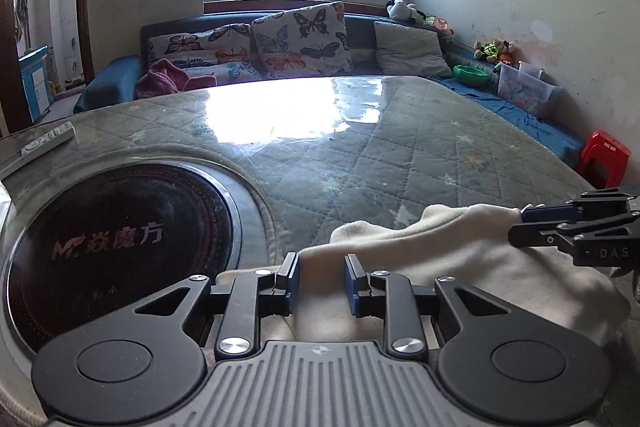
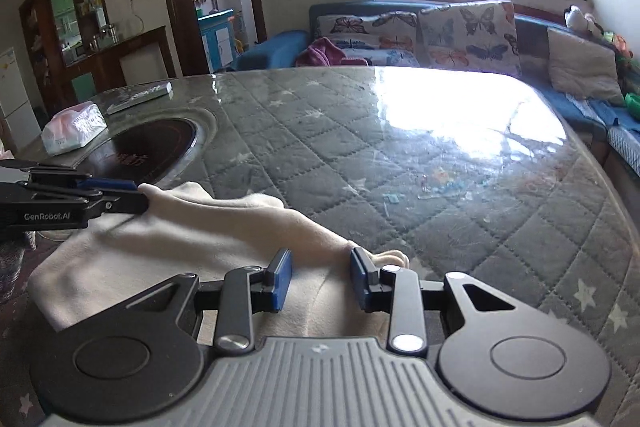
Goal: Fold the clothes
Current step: 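Grasp the edge of the folded bundle with both grippers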
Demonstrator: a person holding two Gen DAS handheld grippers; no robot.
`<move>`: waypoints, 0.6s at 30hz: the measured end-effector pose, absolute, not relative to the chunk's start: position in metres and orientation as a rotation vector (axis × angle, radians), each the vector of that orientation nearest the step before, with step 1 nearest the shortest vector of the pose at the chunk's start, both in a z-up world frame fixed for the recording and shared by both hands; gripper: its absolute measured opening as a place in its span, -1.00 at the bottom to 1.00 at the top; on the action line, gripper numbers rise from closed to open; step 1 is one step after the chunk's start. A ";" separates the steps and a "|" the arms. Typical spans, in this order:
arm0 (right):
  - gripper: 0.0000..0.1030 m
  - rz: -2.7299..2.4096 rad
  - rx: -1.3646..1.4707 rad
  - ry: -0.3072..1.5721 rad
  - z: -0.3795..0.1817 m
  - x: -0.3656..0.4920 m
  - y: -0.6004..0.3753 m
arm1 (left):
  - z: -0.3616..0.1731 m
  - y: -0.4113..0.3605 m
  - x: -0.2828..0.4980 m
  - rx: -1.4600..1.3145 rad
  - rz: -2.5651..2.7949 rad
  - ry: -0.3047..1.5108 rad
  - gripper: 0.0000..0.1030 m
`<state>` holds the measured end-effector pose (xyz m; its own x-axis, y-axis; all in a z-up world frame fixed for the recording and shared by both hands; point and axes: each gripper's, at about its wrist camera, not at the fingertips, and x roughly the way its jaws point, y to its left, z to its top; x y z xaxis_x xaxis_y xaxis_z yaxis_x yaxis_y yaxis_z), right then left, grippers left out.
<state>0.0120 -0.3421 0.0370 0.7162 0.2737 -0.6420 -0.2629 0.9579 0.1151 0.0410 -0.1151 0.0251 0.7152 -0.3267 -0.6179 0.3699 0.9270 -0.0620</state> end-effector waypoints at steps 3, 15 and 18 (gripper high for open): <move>-0.37 0.294 0.021 0.707 0.041 0.012 -0.341 | 0.026 -0.116 0.041 0.064 -0.387 0.667 -0.48; -0.31 0.316 -0.077 0.726 0.041 0.044 -0.307 | 0.025 -0.139 0.045 0.122 -0.424 0.654 -0.43; -0.22 0.311 -0.079 0.719 0.041 0.044 -0.305 | 0.027 -0.137 0.047 0.106 -0.418 0.661 -0.36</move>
<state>0.0441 -0.3045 0.0413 0.7086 0.2525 -0.6589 -0.3064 0.9513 0.0350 0.0470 -0.1367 0.0265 0.7094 -0.3428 -0.6158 0.4092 0.9117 -0.0362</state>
